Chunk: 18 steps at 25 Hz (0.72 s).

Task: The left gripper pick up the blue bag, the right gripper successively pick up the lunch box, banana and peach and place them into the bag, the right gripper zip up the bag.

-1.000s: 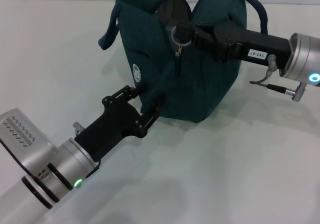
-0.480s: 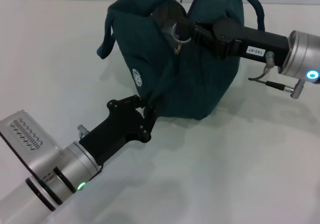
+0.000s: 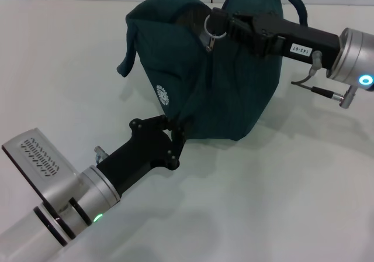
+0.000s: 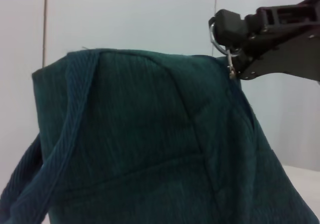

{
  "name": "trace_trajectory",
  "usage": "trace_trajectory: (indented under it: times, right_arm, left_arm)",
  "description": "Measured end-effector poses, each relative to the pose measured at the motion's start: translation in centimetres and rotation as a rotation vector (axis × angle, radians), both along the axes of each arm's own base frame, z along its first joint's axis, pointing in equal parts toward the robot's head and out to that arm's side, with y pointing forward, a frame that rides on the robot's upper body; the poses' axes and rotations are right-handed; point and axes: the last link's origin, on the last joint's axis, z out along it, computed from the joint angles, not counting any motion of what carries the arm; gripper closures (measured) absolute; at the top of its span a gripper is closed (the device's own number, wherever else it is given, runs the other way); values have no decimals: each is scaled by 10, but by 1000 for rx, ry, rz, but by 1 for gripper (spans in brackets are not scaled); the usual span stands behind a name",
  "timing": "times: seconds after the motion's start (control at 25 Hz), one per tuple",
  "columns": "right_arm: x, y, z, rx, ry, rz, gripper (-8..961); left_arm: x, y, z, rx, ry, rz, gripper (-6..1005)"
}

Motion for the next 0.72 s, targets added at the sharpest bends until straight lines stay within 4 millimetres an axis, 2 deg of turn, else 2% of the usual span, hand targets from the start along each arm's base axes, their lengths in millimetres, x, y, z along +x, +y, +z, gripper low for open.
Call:
trace_trajectory:
  times: [0.72]
  right_arm:
    - [3, 3, 0, 15, -8, -23, 943]
  left_arm:
    - [1, -7, -6, -26, 84, -90, 934]
